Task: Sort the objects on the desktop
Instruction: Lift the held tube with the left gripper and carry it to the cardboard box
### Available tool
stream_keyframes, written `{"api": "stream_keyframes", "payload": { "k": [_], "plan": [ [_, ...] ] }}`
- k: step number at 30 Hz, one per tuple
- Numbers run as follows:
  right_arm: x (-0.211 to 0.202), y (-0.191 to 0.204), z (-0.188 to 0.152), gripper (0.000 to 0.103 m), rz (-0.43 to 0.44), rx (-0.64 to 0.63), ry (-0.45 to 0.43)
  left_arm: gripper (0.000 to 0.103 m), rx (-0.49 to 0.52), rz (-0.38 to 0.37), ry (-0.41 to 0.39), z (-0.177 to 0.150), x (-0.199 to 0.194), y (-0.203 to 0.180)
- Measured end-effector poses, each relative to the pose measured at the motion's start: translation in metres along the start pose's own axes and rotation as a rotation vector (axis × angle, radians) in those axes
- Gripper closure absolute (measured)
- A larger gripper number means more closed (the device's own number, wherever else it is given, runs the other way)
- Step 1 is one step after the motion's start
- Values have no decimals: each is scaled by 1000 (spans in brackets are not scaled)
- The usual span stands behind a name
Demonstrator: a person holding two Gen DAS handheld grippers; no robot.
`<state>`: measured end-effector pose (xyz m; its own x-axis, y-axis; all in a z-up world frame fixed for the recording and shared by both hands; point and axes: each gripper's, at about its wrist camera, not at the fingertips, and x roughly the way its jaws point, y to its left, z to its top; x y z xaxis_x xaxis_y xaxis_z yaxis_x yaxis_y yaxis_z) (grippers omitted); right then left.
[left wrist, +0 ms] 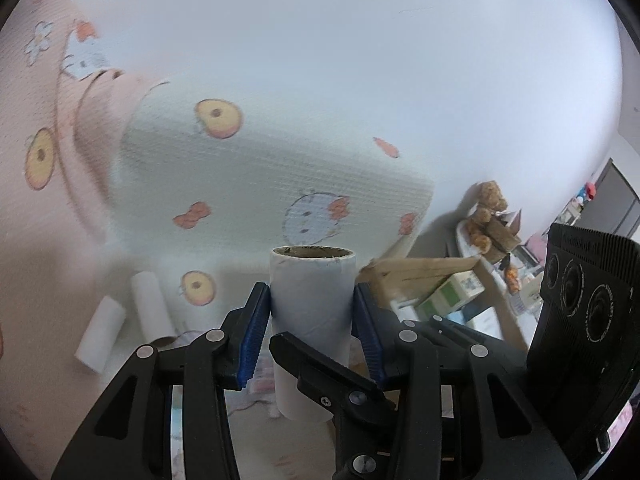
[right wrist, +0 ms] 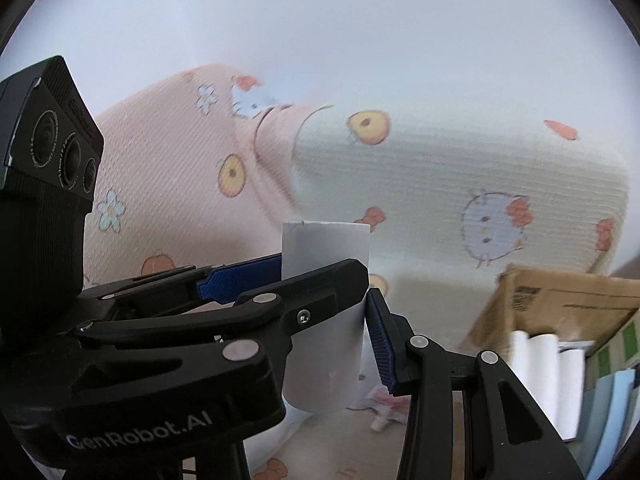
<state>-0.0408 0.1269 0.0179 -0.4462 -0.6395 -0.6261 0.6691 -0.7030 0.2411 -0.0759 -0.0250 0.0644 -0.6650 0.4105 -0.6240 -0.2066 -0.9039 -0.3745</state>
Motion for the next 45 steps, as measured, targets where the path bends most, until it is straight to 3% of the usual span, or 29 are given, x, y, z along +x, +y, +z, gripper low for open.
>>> {"api": "stream_keyframes", "payload": {
  "k": [13,18,23,28,45],
  "plan": [
    [-41,-67,17,63,-98,82,-13,56,70,-93,67,24,45,-65],
    [-57,-91,17,62,-91,122,-19,56,113,-118,78,26,56,-87],
    [-68,-102,21,62,-117,122,-44,56,200,-101,58,31,60,-114],
    [-74,-113,20,62,-146,129,-53,56,200,-112,59,30,68,-124],
    [-86,-182,-2,62,-214,234,45,56,273,-177,216,14,133,-174]
  ]
}}
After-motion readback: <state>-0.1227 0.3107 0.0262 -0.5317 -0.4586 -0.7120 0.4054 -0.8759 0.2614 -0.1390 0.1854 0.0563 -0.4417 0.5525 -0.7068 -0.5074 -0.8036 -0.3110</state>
